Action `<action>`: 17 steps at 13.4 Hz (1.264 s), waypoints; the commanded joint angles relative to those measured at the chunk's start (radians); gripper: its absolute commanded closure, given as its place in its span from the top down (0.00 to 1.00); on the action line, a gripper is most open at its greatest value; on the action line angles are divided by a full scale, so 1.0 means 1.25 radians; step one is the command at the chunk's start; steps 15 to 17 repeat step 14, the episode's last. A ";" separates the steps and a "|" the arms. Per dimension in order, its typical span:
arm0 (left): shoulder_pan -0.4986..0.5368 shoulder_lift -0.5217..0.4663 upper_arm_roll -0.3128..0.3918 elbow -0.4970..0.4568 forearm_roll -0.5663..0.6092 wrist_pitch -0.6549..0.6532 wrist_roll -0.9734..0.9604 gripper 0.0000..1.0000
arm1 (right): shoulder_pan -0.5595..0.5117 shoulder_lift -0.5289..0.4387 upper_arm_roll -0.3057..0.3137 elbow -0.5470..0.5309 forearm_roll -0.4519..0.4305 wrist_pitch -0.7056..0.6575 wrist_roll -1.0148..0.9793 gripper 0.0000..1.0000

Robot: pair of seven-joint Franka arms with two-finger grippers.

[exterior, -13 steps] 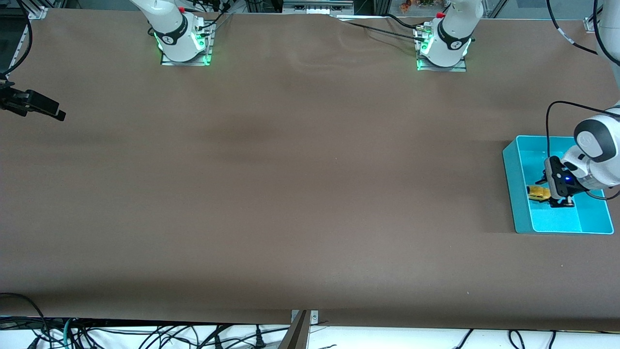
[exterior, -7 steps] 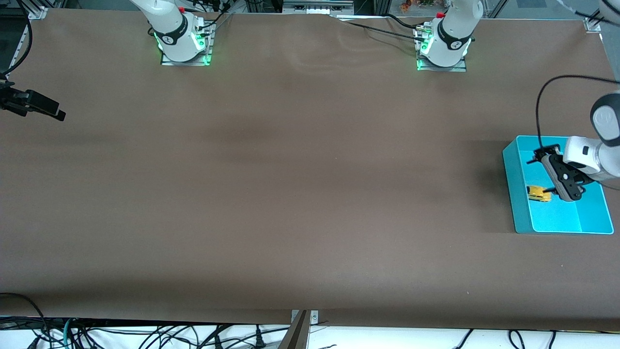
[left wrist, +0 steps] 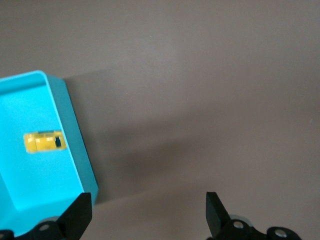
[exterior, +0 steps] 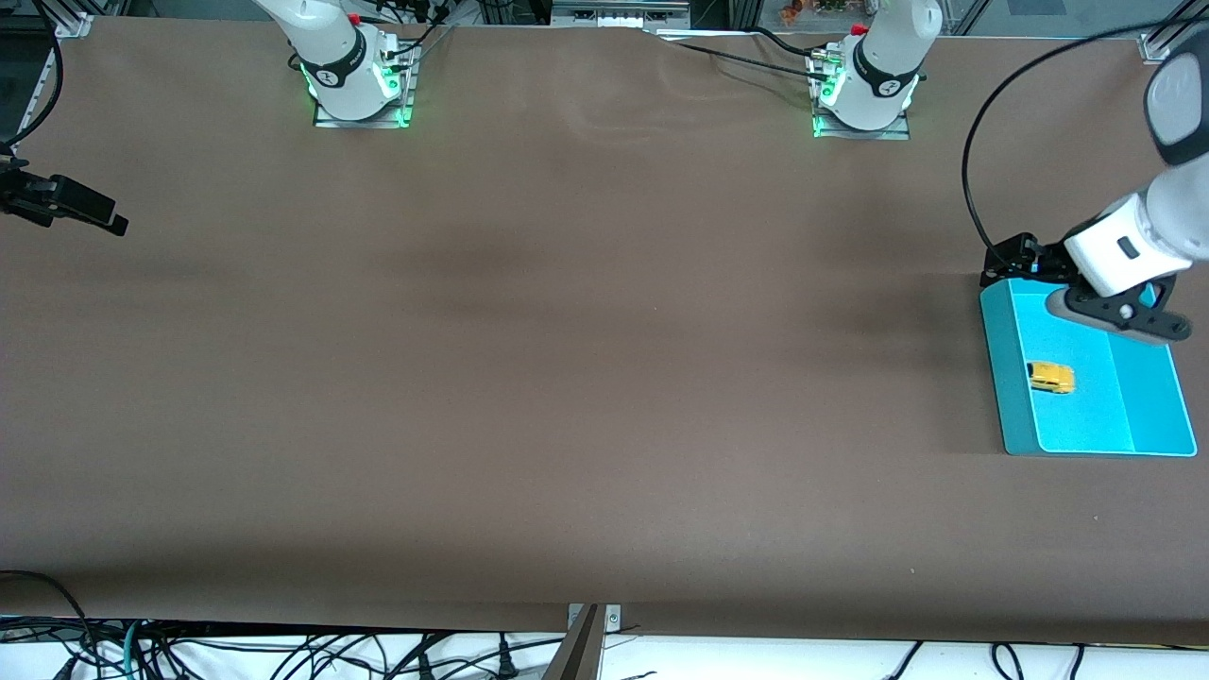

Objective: Wind and store yellow beetle car

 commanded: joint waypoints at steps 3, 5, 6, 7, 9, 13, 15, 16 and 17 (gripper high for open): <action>-0.035 -0.037 0.016 0.041 -0.007 -0.063 -0.162 1.00 | 0.004 0.003 -0.005 0.015 0.010 -0.009 -0.005 1.00; -0.056 -0.036 0.019 0.084 0.004 -0.089 -0.162 1.00 | 0.004 0.003 -0.005 0.015 0.010 -0.009 -0.005 1.00; -0.058 -0.038 0.019 0.088 0.006 -0.090 -0.162 1.00 | 0.004 0.003 -0.005 0.015 0.010 -0.009 -0.005 1.00; -0.054 -0.040 0.022 0.097 0.006 -0.090 -0.159 1.00 | 0.004 0.003 -0.004 0.015 0.010 -0.009 -0.005 1.00; -0.047 -0.040 0.022 0.100 0.004 -0.094 -0.153 1.00 | 0.004 0.003 -0.004 0.015 0.011 -0.012 -0.005 1.00; -0.042 -0.026 0.023 0.102 -0.004 -0.095 -0.149 1.00 | 0.004 0.003 -0.005 0.015 0.011 -0.011 -0.005 1.00; -0.042 -0.024 0.023 0.102 -0.004 -0.095 -0.149 1.00 | 0.004 0.003 -0.004 0.015 0.011 -0.009 -0.005 1.00; -0.042 -0.024 0.023 0.102 -0.004 -0.095 -0.149 1.00 | 0.004 0.003 -0.004 0.015 0.011 -0.009 -0.005 1.00; -0.042 -0.024 0.023 0.102 -0.004 -0.095 -0.149 1.00 | 0.004 0.003 -0.004 0.015 0.011 -0.009 -0.005 1.00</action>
